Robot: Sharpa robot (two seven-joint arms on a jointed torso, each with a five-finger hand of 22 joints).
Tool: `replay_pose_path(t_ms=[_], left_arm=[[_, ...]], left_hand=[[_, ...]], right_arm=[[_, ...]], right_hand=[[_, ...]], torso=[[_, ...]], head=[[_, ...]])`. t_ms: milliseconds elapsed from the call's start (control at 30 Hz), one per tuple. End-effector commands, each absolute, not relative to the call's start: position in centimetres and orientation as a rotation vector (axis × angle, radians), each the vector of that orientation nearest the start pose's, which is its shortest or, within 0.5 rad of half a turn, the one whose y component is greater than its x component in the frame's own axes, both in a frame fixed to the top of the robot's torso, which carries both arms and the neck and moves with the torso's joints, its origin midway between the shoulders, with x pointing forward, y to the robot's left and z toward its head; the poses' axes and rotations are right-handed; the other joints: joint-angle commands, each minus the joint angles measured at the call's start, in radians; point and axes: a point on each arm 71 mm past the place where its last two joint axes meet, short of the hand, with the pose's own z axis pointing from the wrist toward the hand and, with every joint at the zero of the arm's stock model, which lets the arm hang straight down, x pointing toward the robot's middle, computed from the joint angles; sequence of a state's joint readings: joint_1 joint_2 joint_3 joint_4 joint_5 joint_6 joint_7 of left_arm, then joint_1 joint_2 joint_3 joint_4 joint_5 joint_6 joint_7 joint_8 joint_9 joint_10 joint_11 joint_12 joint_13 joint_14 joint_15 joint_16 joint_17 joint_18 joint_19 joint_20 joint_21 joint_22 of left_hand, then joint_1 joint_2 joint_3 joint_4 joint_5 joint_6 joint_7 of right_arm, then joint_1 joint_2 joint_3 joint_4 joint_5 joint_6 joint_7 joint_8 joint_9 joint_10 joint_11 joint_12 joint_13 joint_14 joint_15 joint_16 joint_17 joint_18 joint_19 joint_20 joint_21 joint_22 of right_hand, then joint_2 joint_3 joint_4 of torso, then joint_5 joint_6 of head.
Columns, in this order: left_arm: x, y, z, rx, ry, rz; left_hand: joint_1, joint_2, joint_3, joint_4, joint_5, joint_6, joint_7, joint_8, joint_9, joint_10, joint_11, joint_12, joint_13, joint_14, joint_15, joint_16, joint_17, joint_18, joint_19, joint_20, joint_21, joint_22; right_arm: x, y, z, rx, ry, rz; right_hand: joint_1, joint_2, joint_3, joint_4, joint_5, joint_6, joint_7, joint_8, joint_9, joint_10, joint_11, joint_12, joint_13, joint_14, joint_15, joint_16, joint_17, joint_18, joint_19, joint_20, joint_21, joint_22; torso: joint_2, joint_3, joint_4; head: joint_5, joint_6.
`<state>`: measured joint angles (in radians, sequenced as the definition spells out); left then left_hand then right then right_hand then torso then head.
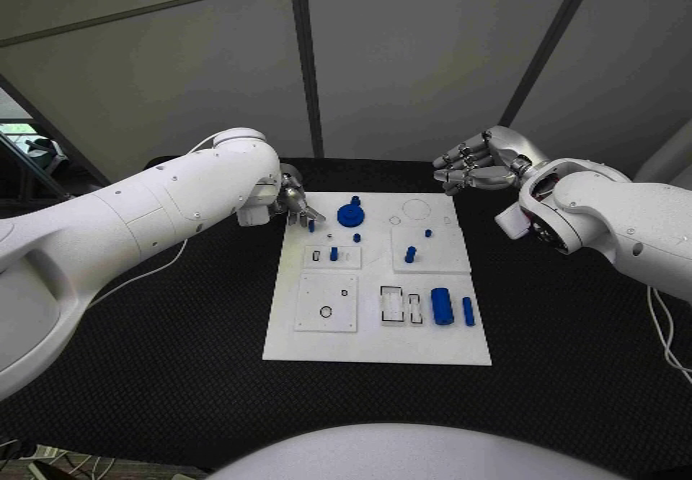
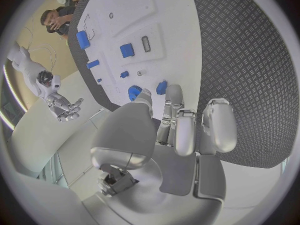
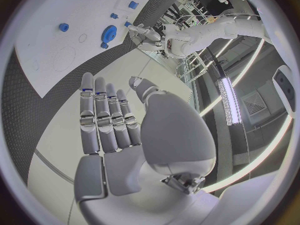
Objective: Assemble the parts on the task board
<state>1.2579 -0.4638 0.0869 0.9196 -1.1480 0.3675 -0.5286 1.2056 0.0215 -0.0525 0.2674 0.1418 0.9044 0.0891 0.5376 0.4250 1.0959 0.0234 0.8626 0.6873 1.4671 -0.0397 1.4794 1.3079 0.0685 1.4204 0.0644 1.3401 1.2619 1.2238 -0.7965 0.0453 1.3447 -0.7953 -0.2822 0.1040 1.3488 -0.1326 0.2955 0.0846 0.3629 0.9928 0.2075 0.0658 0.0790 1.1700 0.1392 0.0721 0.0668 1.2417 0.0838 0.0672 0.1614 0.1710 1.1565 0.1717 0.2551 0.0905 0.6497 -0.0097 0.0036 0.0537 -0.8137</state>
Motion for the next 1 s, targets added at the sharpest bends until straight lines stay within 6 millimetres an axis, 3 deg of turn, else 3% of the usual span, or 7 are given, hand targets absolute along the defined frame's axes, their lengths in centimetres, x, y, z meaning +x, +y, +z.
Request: replay_pose_path(t_ms=[33,200,367,533,1000], left_arm=[[58.44,19.69,-19.85,-0.235,2.350,-0.245],[58.45,19.50,-19.89,-0.232,2.351,-0.249],[58.54,19.40,-19.94,-0.235,2.349,-0.249],[58.67,19.48,-19.99,-0.243,2.347,-0.245],[58.65,19.46,-20.10,-0.235,2.363,-0.239]], left_hand=[[0.012,0.003,-0.003,-0.005,0.003,0.008,-0.003,0.004,0.002,0.000,-0.009,0.005,-0.002,0.081,-0.008,0.003,0.206,0.000,0.008,-0.002,0.007,0.001],[0.016,0.007,-0.003,-0.007,0.004,0.008,-0.003,0.005,0.004,0.000,-0.009,0.005,-0.002,0.081,-0.008,0.004,0.206,0.000,0.008,-0.003,0.008,0.002],[0.028,0.017,-0.002,-0.013,0.005,0.006,-0.004,0.007,0.009,0.001,-0.010,0.004,-0.005,0.081,-0.009,0.005,0.206,-0.001,0.008,-0.004,0.008,0.003],[0.037,0.024,0.000,-0.017,0.005,0.004,-0.005,0.008,0.013,0.001,-0.011,0.003,-0.006,0.081,-0.010,0.005,0.206,-0.001,0.008,-0.005,0.008,0.004],[0.065,0.038,0.004,-0.036,0.005,0.004,-0.008,0.014,0.025,0.001,-0.013,0.001,-0.011,0.081,-0.012,0.007,0.206,-0.001,0.009,-0.007,0.009,0.008]], right_arm=[[53.22,-23.13,-15.20,0.437,1.608,1.032],[53.25,-23.13,-15.21,0.438,1.609,1.032],[53.25,-23.15,-15.21,0.438,1.610,1.031],[53.23,-23.12,-15.21,0.438,1.610,1.032],[53.24,-23.08,-15.23,0.437,1.613,1.032]], right_hand=[[-0.007,0.006,-0.004,0.003,0.007,-0.008,0.002,0.000,-0.001,-0.005,0.002,-0.003,-0.001,-0.010,0.000,-0.003,-0.002,0.009,-0.003,0.003,-0.003,-0.001],[-0.007,0.006,-0.004,0.003,0.007,-0.008,0.002,0.000,-0.001,-0.005,0.002,-0.003,-0.001,-0.010,0.000,-0.003,-0.002,0.009,-0.003,0.003,-0.003,-0.001],[-0.007,0.007,-0.004,0.003,0.007,-0.008,0.002,0.000,-0.001,-0.005,0.002,-0.003,-0.001,-0.010,0.000,-0.003,-0.002,0.009,-0.003,0.004,-0.003,-0.001],[-0.007,0.008,-0.004,0.002,0.007,-0.008,0.002,0.001,-0.001,-0.006,0.002,-0.002,-0.001,-0.010,0.000,-0.003,-0.002,0.009,-0.003,0.004,-0.004,-0.002],[-0.007,0.008,-0.004,0.002,0.007,-0.008,0.002,0.001,-0.001,-0.006,0.002,-0.002,-0.001,-0.010,0.000,-0.003,-0.002,0.009,-0.003,0.004,-0.004,-0.002]], torso=[[-0.001,0.0001,0.0003],[0.000,-0.0012,-0.0014],[-0.001,0.0005,-0.0006],[0.000,-0.0004,-0.0002],[0.000,-0.0010,-0.0002]], head=[[0.001,-0.001],[-0.001,-0.001],[0.000,0.000],[-0.001,0.000],[-0.001,-0.007]])
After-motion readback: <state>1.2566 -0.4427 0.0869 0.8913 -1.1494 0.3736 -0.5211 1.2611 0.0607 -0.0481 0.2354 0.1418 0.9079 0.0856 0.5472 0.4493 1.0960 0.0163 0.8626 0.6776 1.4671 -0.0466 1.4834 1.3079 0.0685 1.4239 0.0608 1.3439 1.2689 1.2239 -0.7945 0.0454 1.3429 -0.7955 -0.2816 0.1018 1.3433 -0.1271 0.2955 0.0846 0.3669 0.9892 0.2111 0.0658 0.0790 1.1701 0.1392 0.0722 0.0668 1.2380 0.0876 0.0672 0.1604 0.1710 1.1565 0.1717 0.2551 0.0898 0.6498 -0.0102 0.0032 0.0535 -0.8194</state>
